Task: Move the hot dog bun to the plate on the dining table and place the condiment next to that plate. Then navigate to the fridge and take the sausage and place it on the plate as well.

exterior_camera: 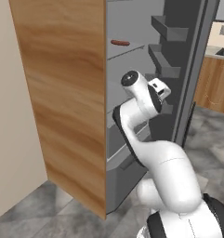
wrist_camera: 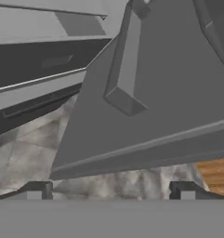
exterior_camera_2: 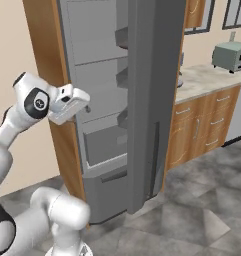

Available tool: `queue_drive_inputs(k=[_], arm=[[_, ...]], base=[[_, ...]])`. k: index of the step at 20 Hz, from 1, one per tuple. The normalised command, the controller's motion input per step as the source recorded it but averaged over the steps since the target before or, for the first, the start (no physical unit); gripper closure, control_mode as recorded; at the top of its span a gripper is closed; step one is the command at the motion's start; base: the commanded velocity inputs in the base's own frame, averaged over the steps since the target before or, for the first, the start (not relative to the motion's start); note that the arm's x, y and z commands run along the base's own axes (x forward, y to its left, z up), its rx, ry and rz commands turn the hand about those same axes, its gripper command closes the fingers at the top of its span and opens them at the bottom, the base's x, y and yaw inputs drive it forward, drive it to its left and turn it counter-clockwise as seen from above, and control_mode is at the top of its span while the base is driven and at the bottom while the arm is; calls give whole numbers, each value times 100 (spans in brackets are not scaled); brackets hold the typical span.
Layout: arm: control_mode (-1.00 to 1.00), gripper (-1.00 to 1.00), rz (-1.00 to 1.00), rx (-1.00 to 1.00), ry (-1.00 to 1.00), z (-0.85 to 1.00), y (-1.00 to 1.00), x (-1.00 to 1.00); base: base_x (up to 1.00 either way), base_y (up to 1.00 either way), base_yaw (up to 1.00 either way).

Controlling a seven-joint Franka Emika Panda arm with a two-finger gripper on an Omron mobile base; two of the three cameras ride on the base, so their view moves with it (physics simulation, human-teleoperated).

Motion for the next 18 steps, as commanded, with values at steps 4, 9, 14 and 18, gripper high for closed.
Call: queue_drive_inputs(k=[4,9,14,18], arm=[[-100,-100,-4,-4,23,-61,-11,54],[-100,-100,0,-9,-3,-49,-38,25],[-100,-100,1,-6,-2,-39,-32,50],[-100,-100,4,0,-1,-19,-14,56]], base=[[0,0,0],[0,0,0],[0,0,0],[0,0,0]])
